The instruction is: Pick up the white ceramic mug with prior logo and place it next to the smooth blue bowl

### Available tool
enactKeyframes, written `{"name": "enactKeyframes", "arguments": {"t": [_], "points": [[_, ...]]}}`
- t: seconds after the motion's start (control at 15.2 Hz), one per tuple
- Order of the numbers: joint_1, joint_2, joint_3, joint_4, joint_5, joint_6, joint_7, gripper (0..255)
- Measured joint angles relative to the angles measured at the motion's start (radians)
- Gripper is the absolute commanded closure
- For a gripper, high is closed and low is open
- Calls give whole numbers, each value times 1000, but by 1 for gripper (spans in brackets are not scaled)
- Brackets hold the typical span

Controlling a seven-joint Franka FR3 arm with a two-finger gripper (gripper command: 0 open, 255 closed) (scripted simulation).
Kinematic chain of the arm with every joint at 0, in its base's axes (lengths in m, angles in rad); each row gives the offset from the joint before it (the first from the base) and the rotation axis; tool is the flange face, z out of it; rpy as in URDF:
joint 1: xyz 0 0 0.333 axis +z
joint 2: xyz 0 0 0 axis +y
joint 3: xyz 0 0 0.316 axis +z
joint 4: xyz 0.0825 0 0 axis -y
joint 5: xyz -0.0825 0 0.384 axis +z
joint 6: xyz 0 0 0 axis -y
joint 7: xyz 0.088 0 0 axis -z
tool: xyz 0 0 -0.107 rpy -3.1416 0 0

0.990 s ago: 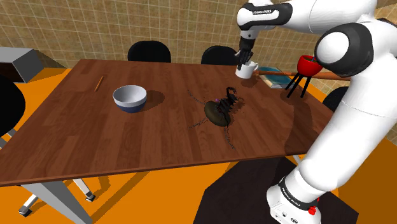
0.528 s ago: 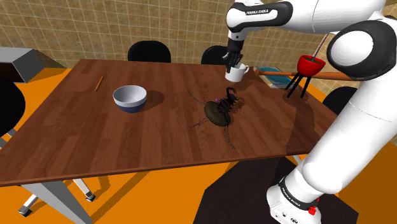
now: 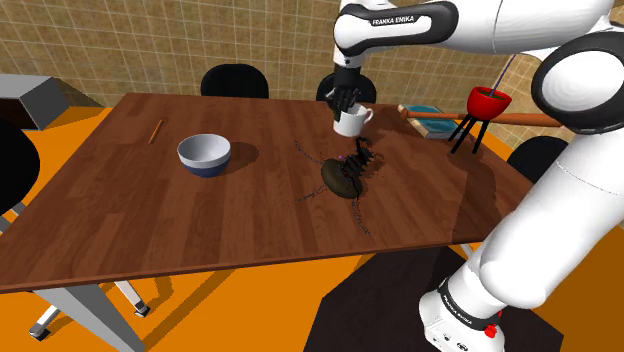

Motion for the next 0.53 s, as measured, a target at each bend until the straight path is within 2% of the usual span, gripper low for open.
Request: {"name": "enactKeyframes", "arguments": {"t": [0.53], "points": [[97, 27, 86, 34, 1, -14, 182, 255]]}}
